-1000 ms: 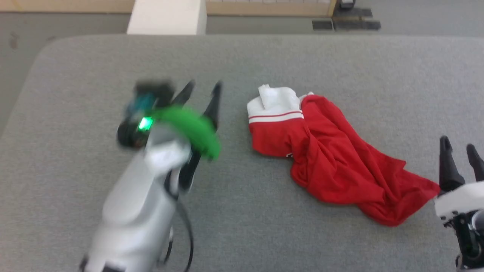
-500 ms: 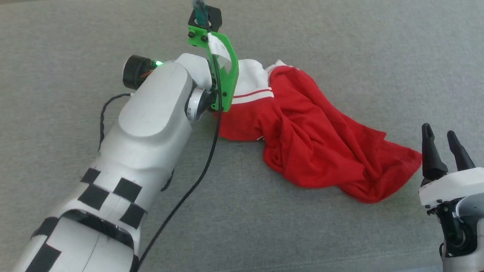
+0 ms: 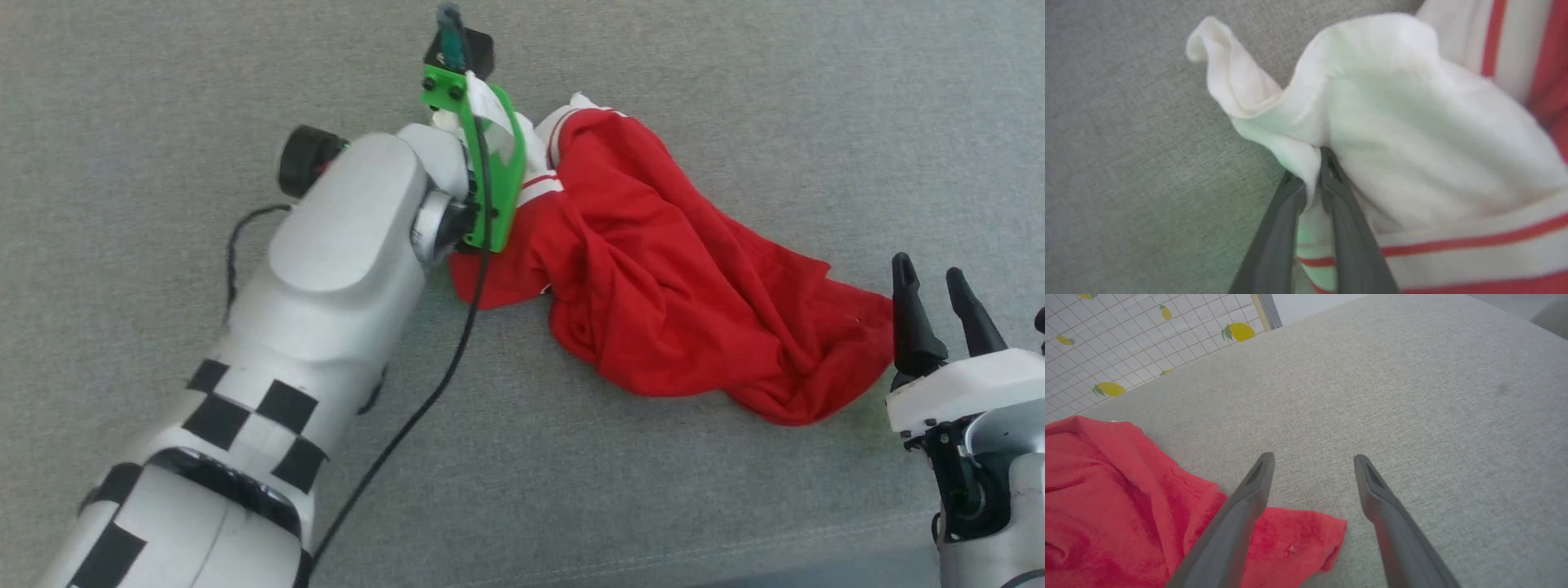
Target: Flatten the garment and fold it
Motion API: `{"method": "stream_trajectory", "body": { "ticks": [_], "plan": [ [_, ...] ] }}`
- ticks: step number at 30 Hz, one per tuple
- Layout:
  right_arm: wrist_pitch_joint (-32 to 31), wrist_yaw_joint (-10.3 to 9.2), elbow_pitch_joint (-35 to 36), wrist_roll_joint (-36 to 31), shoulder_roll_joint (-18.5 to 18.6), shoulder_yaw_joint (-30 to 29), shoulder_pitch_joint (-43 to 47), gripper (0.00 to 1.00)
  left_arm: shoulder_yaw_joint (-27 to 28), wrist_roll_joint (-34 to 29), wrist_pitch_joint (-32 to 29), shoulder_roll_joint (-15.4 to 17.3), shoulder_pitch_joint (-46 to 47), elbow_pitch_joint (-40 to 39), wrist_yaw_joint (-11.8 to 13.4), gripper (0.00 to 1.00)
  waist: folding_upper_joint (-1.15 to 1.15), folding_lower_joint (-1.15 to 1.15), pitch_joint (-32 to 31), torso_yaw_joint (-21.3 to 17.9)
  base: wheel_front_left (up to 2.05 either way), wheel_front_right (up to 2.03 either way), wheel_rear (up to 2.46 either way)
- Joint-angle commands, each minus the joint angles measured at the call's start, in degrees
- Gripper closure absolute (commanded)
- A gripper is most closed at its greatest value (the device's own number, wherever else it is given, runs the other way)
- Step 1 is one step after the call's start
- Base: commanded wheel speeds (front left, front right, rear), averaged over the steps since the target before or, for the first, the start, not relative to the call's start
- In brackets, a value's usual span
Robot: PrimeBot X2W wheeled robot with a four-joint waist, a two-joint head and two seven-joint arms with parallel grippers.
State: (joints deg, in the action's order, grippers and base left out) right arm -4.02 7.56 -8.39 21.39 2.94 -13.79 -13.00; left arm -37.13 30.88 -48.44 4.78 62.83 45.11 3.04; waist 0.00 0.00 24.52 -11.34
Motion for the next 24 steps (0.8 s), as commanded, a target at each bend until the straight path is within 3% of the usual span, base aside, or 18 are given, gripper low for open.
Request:
{"method": "stream_trajectory", "body": {
  "ticks": [1,10,14,19,24],
  "plan": [
    [0.3,-0.08,-0.2,-0.3,-0.1,0.2,-1.1,0.0,0.5,1.1,1.2,-0.3,-2.8,0.6,-0.2,1.0,0.0,0.0,-1.5,1.5,0.0,0.0,0.0],
    [-1.2,-0.08,-0.2,-2.5,-0.1,-0.5,0.6,0.0,10.1,9.8,14.4,-0.8,-4.4,-7.0,-2.2,1.0,0.0,0.0,-8.3,7.2,0.0,0.0,0.0],
    [-2.3,-0.08,0.6,-3.3,-0.1,-1.5,2.2,0.0,12.9,11.7,17.4,1.0,-7.2,-11.6,-2.0,1.0,0.0,0.0,-10.8,10.6,0.0,0.0,0.0],
    [-3.7,-0.08,1.7,-3.9,-0.1,-1.8,3.8,0.0,16.8,13.7,19.7,4.4,-14.9,-18.0,0.7,1.0,0.0,0.0,-13.4,13.8,0.0,0.0,0.0],
    [-4.7,-0.08,2.3,-3.8,-0.1,-1.6,5.0,0.0,21.2,16.1,21.5,7.5,-28.2,-25.0,5.4,1.0,0.0,0.0,-15.0,15.8,0.0,0.0,0.0]
  ]
}}
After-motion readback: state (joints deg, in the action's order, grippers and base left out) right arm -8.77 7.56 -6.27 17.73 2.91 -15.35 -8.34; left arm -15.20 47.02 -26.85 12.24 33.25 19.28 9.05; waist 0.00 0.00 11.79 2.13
